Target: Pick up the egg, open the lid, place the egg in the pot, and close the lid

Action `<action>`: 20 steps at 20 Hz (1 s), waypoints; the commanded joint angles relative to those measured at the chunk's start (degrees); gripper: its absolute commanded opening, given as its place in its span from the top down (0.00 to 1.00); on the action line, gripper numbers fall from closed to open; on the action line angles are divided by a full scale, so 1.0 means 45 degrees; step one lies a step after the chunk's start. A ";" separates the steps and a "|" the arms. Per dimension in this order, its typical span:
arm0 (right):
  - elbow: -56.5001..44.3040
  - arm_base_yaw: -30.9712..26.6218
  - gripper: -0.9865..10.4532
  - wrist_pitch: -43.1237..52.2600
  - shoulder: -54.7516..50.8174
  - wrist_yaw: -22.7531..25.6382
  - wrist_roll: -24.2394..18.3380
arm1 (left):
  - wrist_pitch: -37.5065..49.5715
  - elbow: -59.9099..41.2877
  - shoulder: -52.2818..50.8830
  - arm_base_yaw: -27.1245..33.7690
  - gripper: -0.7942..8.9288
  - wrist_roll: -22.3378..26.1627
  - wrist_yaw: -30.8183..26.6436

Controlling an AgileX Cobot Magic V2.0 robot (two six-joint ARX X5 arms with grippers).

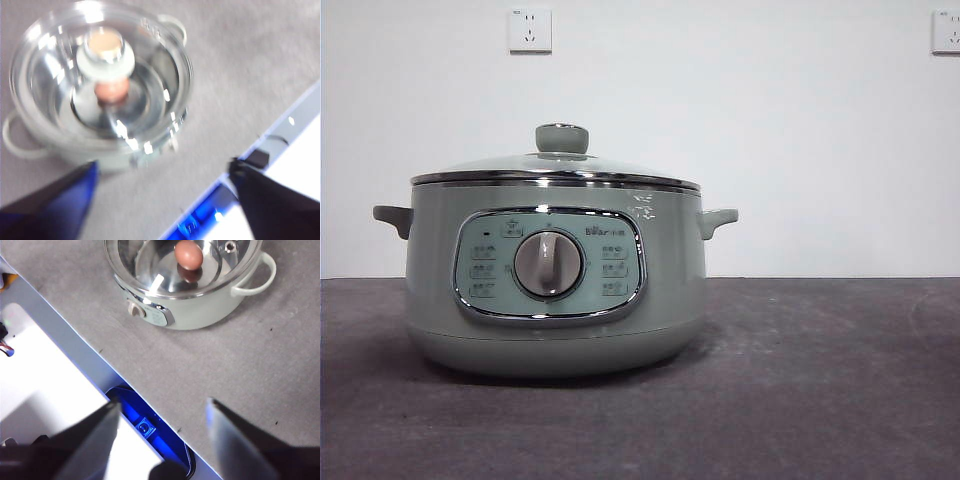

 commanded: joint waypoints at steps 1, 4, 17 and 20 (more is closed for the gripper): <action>0.0000 0.0010 0.92 0.0049 0.0053 -0.0019 -0.0073 | -0.0539 0.0243 -0.0034 -0.0049 0.92 0.0097 0.0044; 0.0005 0.0010 0.91 0.0325 0.0049 0.0015 0.0160 | -0.0748 0.0267 -0.0029 -0.0049 0.92 0.0083 -0.0010; 0.0005 0.0010 0.91 0.0233 -0.0015 0.0034 0.0403 | -0.0568 0.0267 -0.0019 -0.0044 0.92 0.0223 -0.0296; 0.0005 0.0010 0.91 0.0228 -0.0015 0.0029 0.0403 | 0.0253 0.0267 -0.0228 0.0204 0.92 0.0418 -0.1783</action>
